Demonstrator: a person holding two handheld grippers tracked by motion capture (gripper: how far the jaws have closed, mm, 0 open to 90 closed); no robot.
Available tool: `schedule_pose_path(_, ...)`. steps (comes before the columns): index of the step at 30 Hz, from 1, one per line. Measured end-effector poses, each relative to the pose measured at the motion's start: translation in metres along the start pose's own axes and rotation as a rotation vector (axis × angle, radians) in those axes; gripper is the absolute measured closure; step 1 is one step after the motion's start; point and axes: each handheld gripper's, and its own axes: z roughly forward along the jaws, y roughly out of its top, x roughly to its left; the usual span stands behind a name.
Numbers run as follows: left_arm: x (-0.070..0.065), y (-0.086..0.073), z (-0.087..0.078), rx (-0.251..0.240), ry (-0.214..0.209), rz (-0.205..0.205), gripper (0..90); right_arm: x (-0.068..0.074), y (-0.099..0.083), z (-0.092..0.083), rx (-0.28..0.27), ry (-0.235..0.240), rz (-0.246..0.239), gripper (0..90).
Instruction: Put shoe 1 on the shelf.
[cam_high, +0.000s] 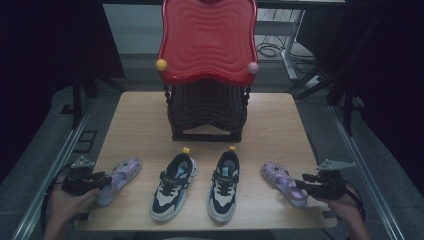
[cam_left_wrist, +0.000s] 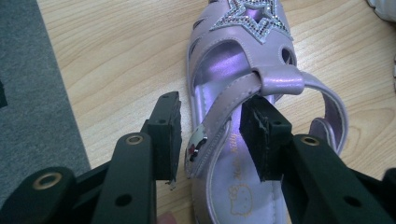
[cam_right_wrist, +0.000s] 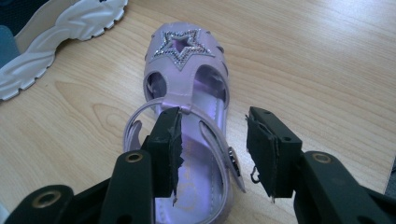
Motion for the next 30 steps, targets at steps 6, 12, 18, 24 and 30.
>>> schedule_pose_path(6, 0.0, 0.001, 0.001, 0.004, -0.009, -0.001, 60.9, 0.001, -0.001, 0.013, 0.069, 0.002, -0.015, 61.0)
schedule_pose_path(12, 0.0, 0.002, 0.002, 0.007, -0.01, -0.003, 64.5, -0.003, 0.004, 0.024, 0.109, 0.005, -0.014, 69.3)
schedule_pose_path(18, 0.002, 0.004, 0.003, 0.025, -0.006, -0.002, 69.2, -0.005, 0.011, 0.028, 0.149, 0.012, -0.03, 73.4)
schedule_pose_path(24, 0.002, 0.005, 0.004, 0.031, 0.005, 0.001, 72.7, -0.004, 0.014, 0.03, 0.183, 0.005, -0.038, 74.3)
schedule_pose_path(30, 0.001, 0.004, 0.002, 0.038, 0.002, -0.003, 76.8, -0.004, 0.015, 0.031, 0.185, 0.012, -0.047, 81.9)
